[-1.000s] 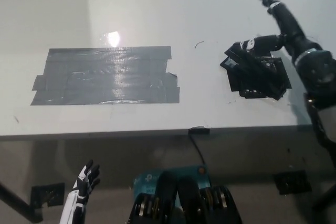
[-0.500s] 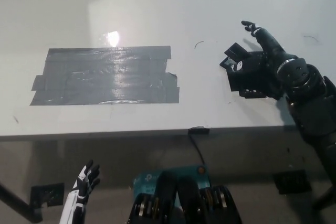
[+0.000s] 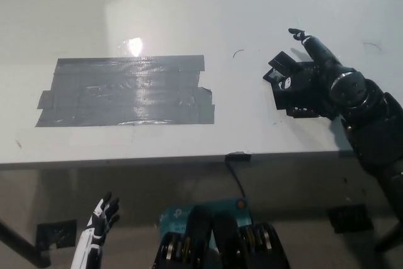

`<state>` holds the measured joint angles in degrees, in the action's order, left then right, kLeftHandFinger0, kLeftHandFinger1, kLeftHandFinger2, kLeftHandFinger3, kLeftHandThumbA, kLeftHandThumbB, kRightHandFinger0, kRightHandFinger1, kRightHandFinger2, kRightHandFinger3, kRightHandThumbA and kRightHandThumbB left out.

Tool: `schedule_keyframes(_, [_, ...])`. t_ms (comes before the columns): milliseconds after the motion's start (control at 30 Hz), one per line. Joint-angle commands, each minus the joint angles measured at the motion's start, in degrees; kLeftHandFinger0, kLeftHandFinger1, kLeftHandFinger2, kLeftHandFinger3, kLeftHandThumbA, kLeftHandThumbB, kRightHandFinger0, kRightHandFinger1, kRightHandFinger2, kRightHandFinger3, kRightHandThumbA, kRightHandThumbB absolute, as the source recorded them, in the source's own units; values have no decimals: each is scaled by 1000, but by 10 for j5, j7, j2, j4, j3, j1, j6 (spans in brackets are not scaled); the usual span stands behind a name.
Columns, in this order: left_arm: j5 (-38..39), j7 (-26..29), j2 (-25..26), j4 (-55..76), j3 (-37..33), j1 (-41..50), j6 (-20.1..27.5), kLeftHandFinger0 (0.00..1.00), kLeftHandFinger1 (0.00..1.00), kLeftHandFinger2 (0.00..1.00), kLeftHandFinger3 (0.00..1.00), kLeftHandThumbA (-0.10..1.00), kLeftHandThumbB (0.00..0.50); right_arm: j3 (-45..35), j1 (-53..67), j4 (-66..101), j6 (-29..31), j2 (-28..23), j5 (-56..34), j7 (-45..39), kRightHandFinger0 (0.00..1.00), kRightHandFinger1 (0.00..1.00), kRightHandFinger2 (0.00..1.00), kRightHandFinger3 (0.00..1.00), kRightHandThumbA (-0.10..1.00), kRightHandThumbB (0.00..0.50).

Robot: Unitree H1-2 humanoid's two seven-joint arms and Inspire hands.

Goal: A stapler is kept on the black spot marked on the desk infront of the robot. The robot picks up the stapler using its right hand and passes it to a person

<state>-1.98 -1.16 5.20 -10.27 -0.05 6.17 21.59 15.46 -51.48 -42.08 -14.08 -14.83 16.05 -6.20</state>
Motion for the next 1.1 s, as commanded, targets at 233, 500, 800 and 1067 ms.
schedule_keyframes(233, [-3, -9, 8, 14, -5, -7, 9, 1000, 1000, 1000, 1000, 1000, 500, 4, -10, 17, 24, -3, 15, -3, 1000, 1000, 1000, 1000, 1000, 299])
schedule_keyframes(500, [0, -10, 9, 20, -5, -9, 2, 1000, 1000, 1000, 1000, 1000, 500, 8, -5, 3, 17, 0, 17, -10, 1000, 1000, 1000, 1000, 1000, 305])
schedule_keyframes(800, [-3, -11, 11, 19, -6, -16, 5, 1000, 1000, 1000, 1000, 1000, 490, 11, -4, -14, 9, -1, 15, -23, 1000, 1000, 1000, 1000, 1000, 324])
schedule_keyframes(1067, [-1, -11, 12, 19, -7, -22, -1, 1000, 1000, 1000, 1000, 1000, 499, 10, -15, -39, -3, 0, 11, -36, 1000, 1000, 1000, 1000, 1000, 318])
